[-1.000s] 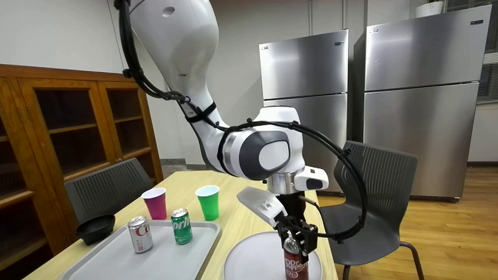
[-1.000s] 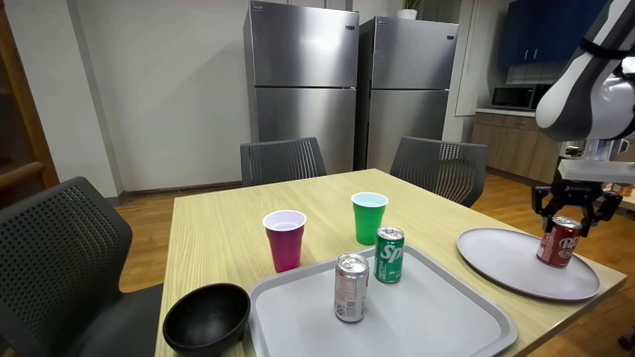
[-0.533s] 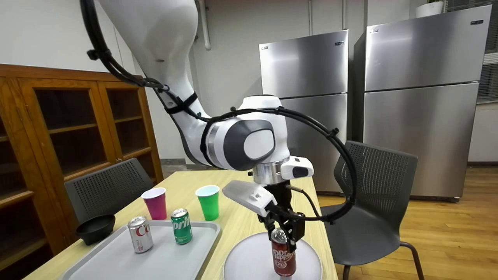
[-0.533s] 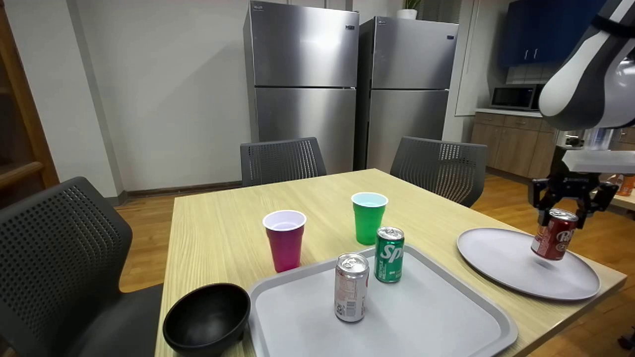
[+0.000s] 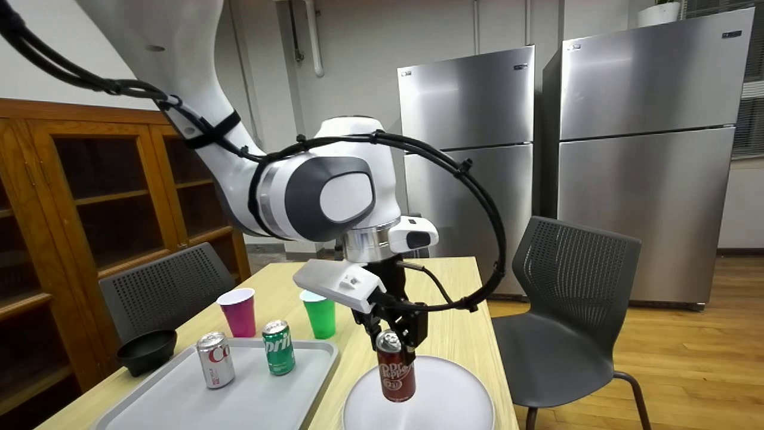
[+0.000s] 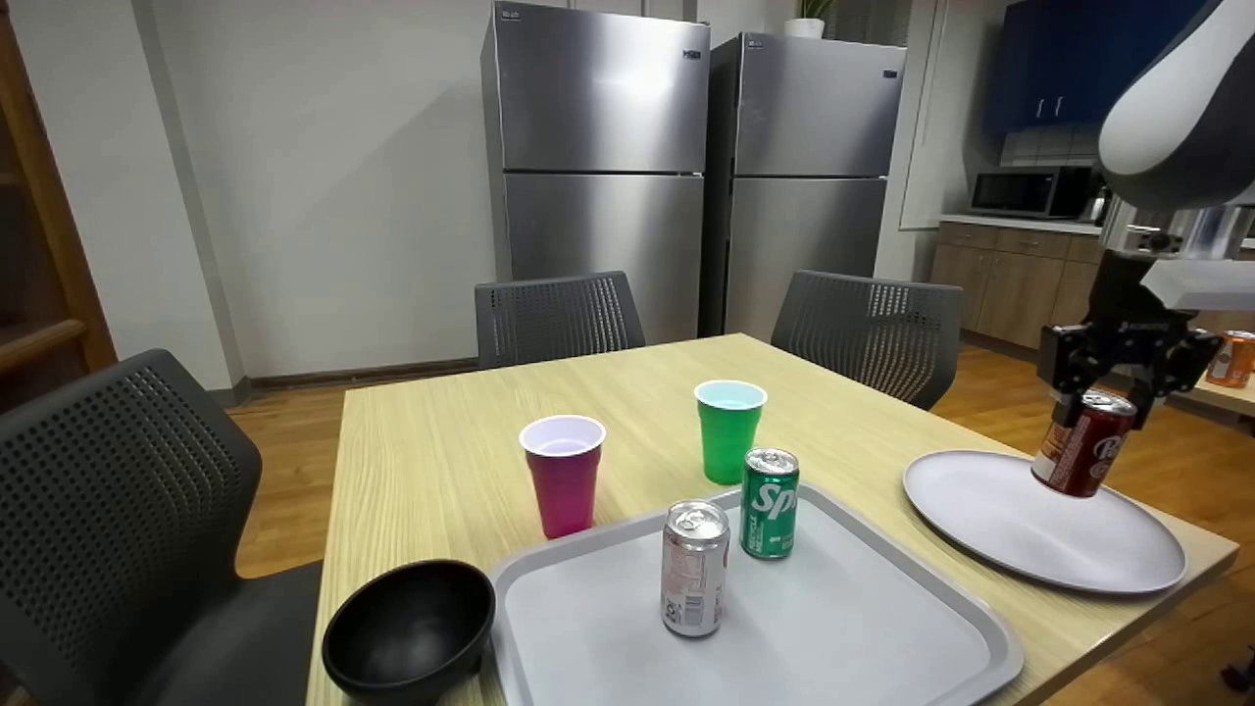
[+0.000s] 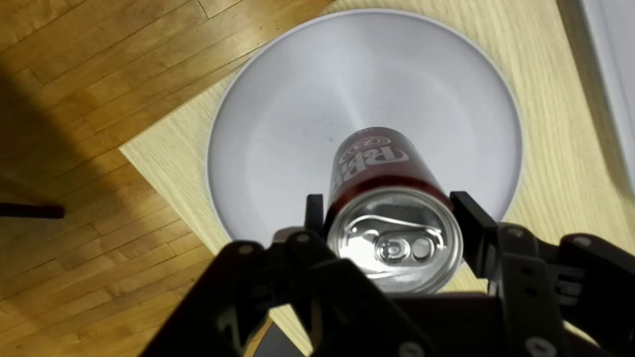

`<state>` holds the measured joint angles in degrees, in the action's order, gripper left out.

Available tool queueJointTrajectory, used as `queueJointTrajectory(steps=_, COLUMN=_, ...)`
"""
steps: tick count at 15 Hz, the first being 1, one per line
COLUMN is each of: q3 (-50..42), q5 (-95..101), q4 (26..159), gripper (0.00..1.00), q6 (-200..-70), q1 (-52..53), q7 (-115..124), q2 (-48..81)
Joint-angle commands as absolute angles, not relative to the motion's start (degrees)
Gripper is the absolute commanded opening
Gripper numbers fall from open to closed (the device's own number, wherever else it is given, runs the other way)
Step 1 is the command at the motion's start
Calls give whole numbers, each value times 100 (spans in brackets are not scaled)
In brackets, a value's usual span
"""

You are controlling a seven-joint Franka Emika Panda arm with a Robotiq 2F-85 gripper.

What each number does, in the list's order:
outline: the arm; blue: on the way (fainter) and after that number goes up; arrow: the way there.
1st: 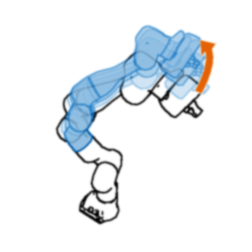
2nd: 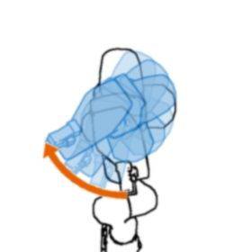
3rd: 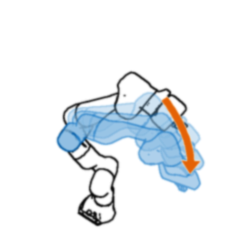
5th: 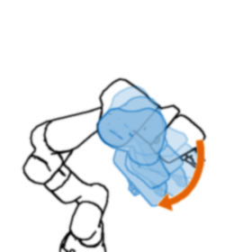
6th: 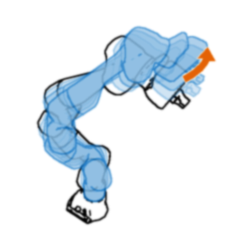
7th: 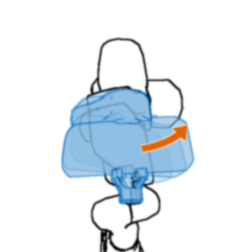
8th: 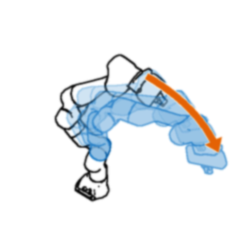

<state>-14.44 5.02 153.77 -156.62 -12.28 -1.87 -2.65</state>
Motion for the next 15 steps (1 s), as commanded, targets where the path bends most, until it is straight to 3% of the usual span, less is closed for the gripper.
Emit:
queueJointTrajectory(steps=1, q3=-1272, q5=556, q4=15864, gripper=39, q6=-15455, q1=-1177, q7=-335, q2=-1048)
queueJointTrajectory(steps=15, q3=-918, q5=-140, q4=15930, gripper=39, q6=-15137, q1=-297, q7=-1042, q2=-1309)
